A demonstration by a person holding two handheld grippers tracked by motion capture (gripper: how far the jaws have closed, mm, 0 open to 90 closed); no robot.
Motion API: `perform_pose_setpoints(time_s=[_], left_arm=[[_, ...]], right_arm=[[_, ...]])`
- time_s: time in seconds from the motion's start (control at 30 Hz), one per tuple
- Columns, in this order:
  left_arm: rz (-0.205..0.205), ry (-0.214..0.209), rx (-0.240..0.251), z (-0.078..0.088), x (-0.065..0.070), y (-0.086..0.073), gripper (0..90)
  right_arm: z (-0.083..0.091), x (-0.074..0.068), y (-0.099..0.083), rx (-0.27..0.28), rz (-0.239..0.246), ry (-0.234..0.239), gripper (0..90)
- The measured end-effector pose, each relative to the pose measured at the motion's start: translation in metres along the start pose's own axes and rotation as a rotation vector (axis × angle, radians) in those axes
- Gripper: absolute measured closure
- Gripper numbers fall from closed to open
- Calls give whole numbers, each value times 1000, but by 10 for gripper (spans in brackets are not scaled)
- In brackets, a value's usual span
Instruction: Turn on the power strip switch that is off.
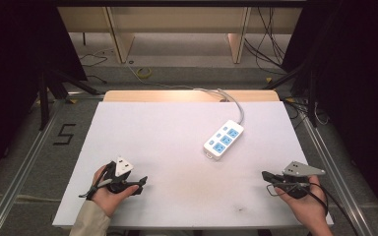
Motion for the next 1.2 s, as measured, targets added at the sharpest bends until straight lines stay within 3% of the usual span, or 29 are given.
perform_pose_setpoints(time_s=[0.37, 1.2], left_arm=[[-11, 13, 1, 0, 2, 3, 230], [-18, 9, -1, -1, 5, 2, 233]], right_arm=[[-1, -1, -1, -59, -10, 33, 900], [-14, 2, 28, -157, 12, 52, 900]])
Point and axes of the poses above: each handheld gripper's, and its own axes: z roughly backward along the jaws, y roughly out of its top, x roughly to its right, the point moved 3 cm from there along -z, roughly forward along the jaws, and after that the axes turned 8 degrees about -y, right-handed, at the moved point
